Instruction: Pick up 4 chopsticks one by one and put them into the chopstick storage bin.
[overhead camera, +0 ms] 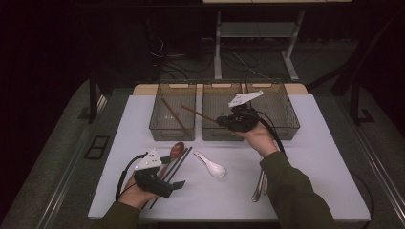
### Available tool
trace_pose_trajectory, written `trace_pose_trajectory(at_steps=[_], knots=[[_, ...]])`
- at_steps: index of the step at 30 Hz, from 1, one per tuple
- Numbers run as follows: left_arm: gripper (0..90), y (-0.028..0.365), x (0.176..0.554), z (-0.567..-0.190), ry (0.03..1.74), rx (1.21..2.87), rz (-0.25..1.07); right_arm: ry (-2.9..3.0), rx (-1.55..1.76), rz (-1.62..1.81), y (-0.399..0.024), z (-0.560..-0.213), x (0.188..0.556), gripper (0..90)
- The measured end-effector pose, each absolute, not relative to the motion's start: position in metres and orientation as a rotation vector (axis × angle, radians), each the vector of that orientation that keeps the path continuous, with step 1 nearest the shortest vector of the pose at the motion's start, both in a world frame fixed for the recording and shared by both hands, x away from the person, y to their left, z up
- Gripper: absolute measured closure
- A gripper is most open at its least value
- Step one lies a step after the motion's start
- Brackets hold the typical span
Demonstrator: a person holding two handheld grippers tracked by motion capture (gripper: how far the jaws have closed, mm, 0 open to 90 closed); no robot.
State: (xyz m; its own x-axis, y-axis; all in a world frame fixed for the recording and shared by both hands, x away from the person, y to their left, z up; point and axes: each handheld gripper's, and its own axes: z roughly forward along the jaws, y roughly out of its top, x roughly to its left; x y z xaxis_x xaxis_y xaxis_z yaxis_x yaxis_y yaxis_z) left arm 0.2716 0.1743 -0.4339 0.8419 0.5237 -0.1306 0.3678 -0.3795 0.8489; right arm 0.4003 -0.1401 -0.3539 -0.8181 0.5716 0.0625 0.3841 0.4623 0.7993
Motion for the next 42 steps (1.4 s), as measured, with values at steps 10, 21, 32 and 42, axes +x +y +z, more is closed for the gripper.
trace_pose_trajectory(at_steps=[10,21,32,42], knots=[[0.0,0.174,0.271,-0.434,0.653,2.002,0.187,2.476,0.887,1.240,-0.117,-0.351,0.419,85.1],[0.0,0.174,0.272,-0.433,0.644,1.997,0.187,2.469,0.921,1.205,-0.090,-0.348,0.439,85.1],[0.0,0.174,0.271,-0.433,0.643,1.995,0.192,2.467,0.960,1.152,-0.058,-0.353,0.459,85.0],[0.0,0.174,0.272,-0.433,0.641,1.992,0.187,2.463,1.022,1.105,-0.028,-0.356,0.475,85.0]])
